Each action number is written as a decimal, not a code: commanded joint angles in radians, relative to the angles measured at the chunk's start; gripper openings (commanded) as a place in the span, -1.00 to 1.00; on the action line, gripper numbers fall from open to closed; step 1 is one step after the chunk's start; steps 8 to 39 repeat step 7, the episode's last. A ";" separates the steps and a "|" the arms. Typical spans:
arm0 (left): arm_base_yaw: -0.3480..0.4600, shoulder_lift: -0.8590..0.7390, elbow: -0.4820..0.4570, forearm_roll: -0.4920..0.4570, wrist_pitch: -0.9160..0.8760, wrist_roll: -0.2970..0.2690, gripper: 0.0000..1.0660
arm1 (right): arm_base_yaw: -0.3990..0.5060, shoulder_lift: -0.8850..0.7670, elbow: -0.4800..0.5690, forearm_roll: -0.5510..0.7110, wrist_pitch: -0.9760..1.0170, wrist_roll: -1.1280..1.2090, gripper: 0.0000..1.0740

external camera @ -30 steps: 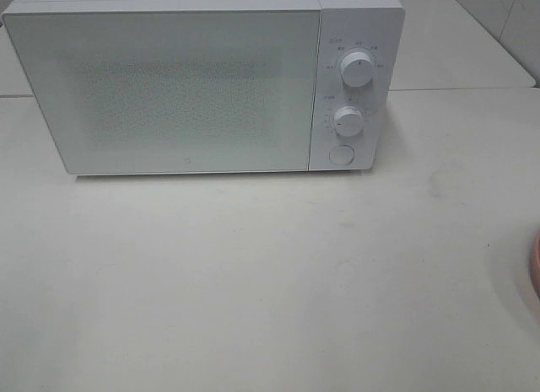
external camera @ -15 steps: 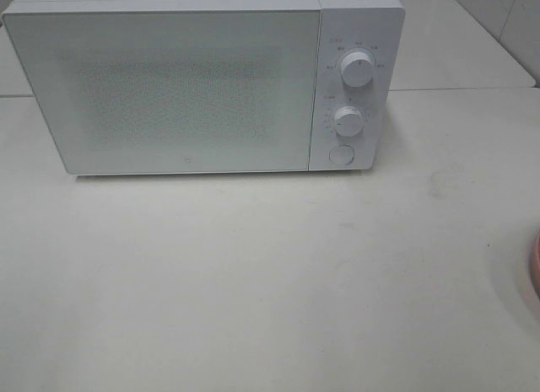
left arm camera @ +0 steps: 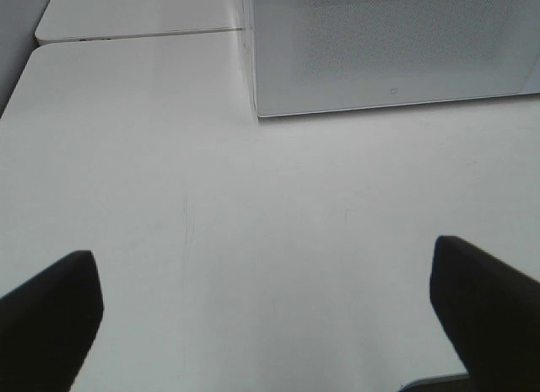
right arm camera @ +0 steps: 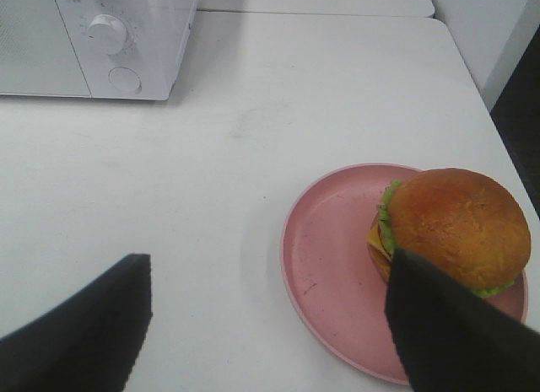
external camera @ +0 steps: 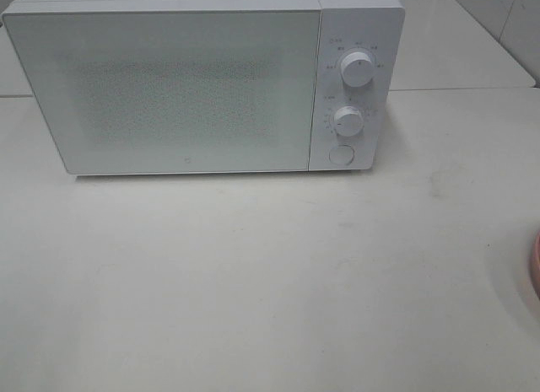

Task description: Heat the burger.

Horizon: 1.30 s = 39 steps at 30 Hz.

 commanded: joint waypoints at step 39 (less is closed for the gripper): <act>0.000 -0.025 0.003 -0.005 0.005 -0.007 0.84 | -0.005 -0.021 0.003 -0.003 -0.012 -0.009 0.40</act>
